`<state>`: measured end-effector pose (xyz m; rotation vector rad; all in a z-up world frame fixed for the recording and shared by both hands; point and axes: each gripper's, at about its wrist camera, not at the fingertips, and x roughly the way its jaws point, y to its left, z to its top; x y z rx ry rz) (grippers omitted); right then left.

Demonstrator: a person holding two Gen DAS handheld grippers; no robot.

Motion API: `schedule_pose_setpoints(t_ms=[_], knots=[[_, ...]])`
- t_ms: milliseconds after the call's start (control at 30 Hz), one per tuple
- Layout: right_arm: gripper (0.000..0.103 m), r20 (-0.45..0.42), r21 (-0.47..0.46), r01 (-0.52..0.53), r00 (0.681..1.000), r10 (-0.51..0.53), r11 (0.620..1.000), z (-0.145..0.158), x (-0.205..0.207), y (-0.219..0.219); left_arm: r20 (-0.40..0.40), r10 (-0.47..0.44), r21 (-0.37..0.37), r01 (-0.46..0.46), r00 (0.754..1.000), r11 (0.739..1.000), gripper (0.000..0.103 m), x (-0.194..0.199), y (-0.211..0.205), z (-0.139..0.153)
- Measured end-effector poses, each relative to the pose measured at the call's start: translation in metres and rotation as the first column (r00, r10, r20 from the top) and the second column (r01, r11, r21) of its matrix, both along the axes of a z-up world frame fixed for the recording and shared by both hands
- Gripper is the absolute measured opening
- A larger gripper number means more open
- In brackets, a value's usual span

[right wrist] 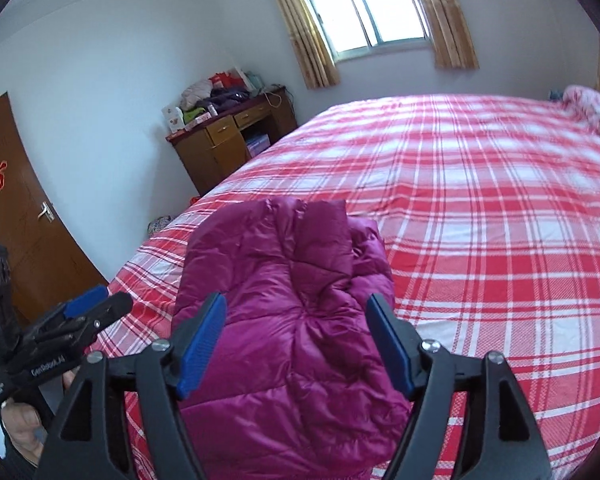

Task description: Fold large clothes

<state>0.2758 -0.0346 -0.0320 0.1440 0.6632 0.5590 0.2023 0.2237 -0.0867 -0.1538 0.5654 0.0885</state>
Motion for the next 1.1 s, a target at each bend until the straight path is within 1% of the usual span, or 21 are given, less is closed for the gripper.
schedule_pose_setpoints(t_ms=[133, 233, 367, 567, 733, 1100], knots=[[0.077, 0.041, -0.025, 0.033, 0.999, -0.032, 0.999, 0.009, -0.019, -0.005, 0.039, 0.009, 0.0, -0.009, 0.999, 1.0, 0.086, -0.009, -0.002, 0.012], [0.082, 0.06, -0.019, 0.046, 0.997, -0.045, 0.999, 0.016, -0.027, -0.009, 0.059, 0.0, 0.002, 0.0, 0.998, 1.0, 0.086, -0.013, -0.005, 0.019], [0.082, 0.068, -0.018, 0.05, 0.996, -0.049, 0.999, 0.02, -0.031, -0.008, 0.078, -0.016, 0.001, 0.016, 0.997, 1.0, 0.087, -0.019, -0.009, 0.026], [0.082, 0.087, -0.028, 0.043, 0.995, -0.041, 0.999, 0.026, -0.039, -0.003, 0.101, -0.016, -0.003, 0.017, 0.995, 1.0, 0.087, -0.024, -0.009, 0.032], [0.087, 0.1, -0.029, 0.044, 0.994, -0.041, 0.999, 0.028, -0.043, -0.001, 0.104, -0.013, -0.002, 0.013, 0.994, 1.0, 0.087, -0.025, -0.008, 0.033], [0.087, 0.091, -0.021, 0.051, 0.995, -0.049, 0.998, 0.025, -0.044, -0.003, 0.098, -0.015, 0.005, 0.015, 0.995, 1.0, 0.088, -0.025, -0.01, 0.031]])
